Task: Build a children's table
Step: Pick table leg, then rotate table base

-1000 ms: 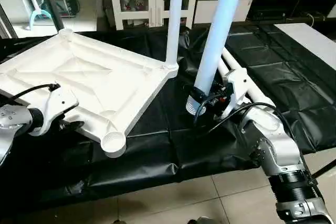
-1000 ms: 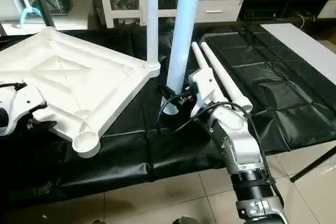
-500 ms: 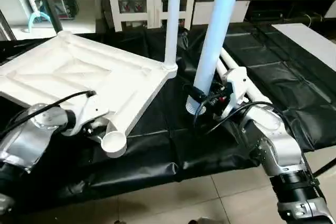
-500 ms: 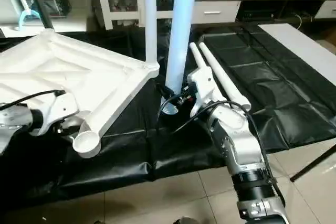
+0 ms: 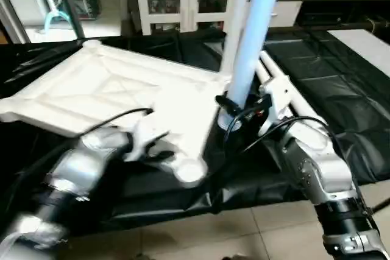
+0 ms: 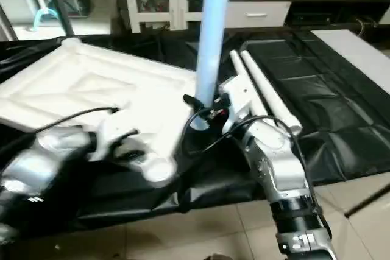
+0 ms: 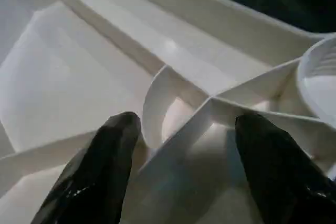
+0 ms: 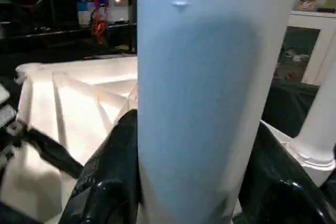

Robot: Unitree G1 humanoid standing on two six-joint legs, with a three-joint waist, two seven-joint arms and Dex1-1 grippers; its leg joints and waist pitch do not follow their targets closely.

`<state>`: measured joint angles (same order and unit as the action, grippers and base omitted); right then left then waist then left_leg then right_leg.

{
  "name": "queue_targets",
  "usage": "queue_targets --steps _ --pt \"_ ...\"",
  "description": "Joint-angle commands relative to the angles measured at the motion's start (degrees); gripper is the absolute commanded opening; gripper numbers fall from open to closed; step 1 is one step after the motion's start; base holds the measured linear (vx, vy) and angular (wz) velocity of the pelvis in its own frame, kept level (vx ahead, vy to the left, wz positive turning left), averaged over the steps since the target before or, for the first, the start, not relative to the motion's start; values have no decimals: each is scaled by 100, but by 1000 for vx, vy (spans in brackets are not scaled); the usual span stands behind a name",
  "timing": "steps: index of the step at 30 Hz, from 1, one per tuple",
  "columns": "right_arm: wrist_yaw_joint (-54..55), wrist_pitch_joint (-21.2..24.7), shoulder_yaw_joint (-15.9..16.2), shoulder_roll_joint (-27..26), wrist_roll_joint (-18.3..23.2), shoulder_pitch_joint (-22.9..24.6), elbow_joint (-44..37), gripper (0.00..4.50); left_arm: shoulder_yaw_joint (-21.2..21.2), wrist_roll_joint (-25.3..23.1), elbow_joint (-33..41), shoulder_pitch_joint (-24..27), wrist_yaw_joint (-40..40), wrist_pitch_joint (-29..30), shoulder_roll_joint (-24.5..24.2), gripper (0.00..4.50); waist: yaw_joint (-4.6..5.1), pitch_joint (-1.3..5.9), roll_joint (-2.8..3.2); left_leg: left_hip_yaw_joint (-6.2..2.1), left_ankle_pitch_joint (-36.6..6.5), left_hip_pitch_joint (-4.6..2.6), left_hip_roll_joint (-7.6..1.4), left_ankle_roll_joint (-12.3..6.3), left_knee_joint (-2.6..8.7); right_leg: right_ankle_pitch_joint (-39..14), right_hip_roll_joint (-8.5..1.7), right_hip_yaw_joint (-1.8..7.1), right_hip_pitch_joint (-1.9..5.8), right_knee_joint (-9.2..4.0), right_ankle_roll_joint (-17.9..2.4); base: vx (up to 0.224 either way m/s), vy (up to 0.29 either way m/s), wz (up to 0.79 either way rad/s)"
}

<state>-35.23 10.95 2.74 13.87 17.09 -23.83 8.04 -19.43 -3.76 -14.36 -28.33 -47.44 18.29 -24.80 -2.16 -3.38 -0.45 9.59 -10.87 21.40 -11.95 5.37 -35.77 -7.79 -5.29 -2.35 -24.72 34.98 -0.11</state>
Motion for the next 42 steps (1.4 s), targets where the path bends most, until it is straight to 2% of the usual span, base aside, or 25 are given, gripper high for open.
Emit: queue_targets --steps 1,2,3,4,5,7,9,10,11,12,13,15,16,17,20,26,27,30,31,32,33,34,36,38,42 --pt "101 -41 -114 -4 -55 -49 29 190 2 -154 -410 -440 653 -327 359 325 54 417 81 37 -2039 -94 25 34 495 -2434 -69 88 225 -503 -724 0 0 0" --pt "110 -35 -120 -7 -51 -46 22 190 41 -201 -532 -520 816 -410 417 325 55 458 56 17 -1904 -46 32 18 490 -2313 -84 79 284 -486 -653 0 0 0" --pt "114 -30 -123 -9 -46 -43 16 190 68 -229 -597 -563 903 -456 448 325 61 461 41 10 -1805 -8 36 5 497 -2243 -90 78 313 -480 -644 0 0 0" --pt "129 -23 -130 -13 -40 -18 -21 190 119 -233 -597 -606 955 -590 430 325 57 462 97 -4 -1760 3 33 14 502 -2178 -95 76 320 -462 -649 0 0 0" --pt "131 -22 -132 -13 -38 -12 -28 190 135 -220 -584 -609 947 -609 423 325 83 456 53 9 -1772 2 37 -17 494 -2160 -86 70 305 -481 -648 0 0 0" --pt "157 -3 -194 -2 9 60 -83 190 336 111 -239 -534 583 -684 246 325 117 450 41 3 -1747 34 52 -37 496 -2340 -93 57 329 -480 -620 0 0 0" --pt "175 4 -289 16 71 117 -89 190 492 422 131 -350 9 -696 -6 325 148 470 52 5 -1619 25 34 -58 482 -2277 -114 72 313 -466 -703 0 0 0" --pt "175 4 -289 16 71 117 -89 190 492 422 131 -350 9 -696 -6 325 158 473 53 3 -1558 31 27 -66 486 -2178 -123 80 320 -457 -760 0 0 0" --pt "186 -5 -395 37 146 138 -62 190 602 681 391 -180 -512 -606 -238 325 184 469 38 16 -1484 40 24 -91 485 -1989 -97 79 316 -437 -842 0 0 0" --pt "188 -15 -444 47 182 141 -44 190 642 780 476 -115 -712 -557 -335 342 193 473 66 12 -1438 32 15 -102 490 -1849 -90 84 315 -397 -924 0 0 0" --pt "155 -24 -507 81 233 142 -19 190 641 922 533 -23 -1013 -559 -536 342 200 471 56 21 -1430 27 14 -107 489 -1791 -83 84 308 -394 -963 0 0 0" --pt "130 -28 -546 105 266 142 -4 190 632 1017 561 36 -1208 -571 -674 363 193 465 102 37 -1501 -33 9 -108 482 -1640 -72 93 278 -384 -1070 0 0 0" --pt "-16 85 -631 202 415 142 15 190 532 1115 525 110 -1607 -607 -932 363 198 451 75 42 -1566 -48 8 -126 494 -1608 -65 97 281 -380 -1116 0 0 0" --pt "-134 162 -654 257 491 150 9 190 465 1103 492 118 -1750 -656 -1024 383 201 444 99 36 -1653 -47 4 -120 511 -1684 -65 97 292 -375 -1101 0 0 0" --pt "-445 303 -617 382 591 195 -67 190 342 945 297 48 -1891 -916 -1079 401 191 428 97 53 -1799 -90 0 -95 507 -1800 -62 107 267 -405 -1086 0 0 0" --pt "-820 591 -501 551 752 311 -290 190 28 528 -651 -361 -2095 -1433 -975 401 191 423 65 41 -1912 -63 29 -20 506 -2388 -89 111 285 -470 -796 0 0 0" --pt "-831 605 -487 561 760 324 -308 190 -8 500 -719 -389 -2125 -1474 -975 401 198 417 87 34 -1911 -56 29 -20 514 -2444 -95 112 288 -483 -779 0 0 0" --pt "-881 642 -432 614 778 389 -388 190 -198 271 -1123 -577 -2213 -1708 -964 401 212 425 65 22 -1947 -47 31 4 514 -2608 -97 96 286 -496 -708 0 0 0" --pt "-908 657 -444 619 780 399 -400 190 -239 199 -1269 -656 -2223 -1802 -948 401 214 417 111 11 -2000 -50 32 16 517 -2728 -103 92 277 -512 -668 0 0 0" --pt "-924 661 -453 627 774 412 -411 190 -264 150 -1406 -745 -2224 -1862 -921 385 233 420 77 20 -2023 -49 33 8 511 -2735 -96 89 271 -529 -666 0 0 0" --pt "-933 661 -459 629 762 419 -415 190 -274 110 -1496 -796 -2219 -1922 -908 385 219 421 121 18 -2041 -66 39 15 506 -2749 -96 87 262 -529 -673 0 0 0" --pt "-940 658 -465 633 752 429 -419 190 -295 55 -1613 -861 -2219 -1989 -897 385 224 424 103 21 -2035 -66 32 19 508 -2716 -96 89 261 -532 -682 0 0 0" --pt "-942 655 -471 634 743 436 -423 190 -329 2 -1716 -916 -2260 -2025 -909 385 215 432 109 15 -1996 -60 25 23 513 -2546 -95 91 272 -507 -755 0 0 0" --pt "-944 663 -473 639 739 451 -438 190 -393 -109 -1857 -988 -2276 -2139 -960 350 212 440 112 17 -1978 -62 17 19 515 -2381 -94 95 275 -486 -850 0 0 0" --pt "-937 671 -460 661 750 479 -459 190 -420 -179 -2112 -1116 -2383 -2305 -1008 334 203 453 119 22 -1881 -58 17 1 513 -2038 -93 102 300 -451 -991 0 0 0"
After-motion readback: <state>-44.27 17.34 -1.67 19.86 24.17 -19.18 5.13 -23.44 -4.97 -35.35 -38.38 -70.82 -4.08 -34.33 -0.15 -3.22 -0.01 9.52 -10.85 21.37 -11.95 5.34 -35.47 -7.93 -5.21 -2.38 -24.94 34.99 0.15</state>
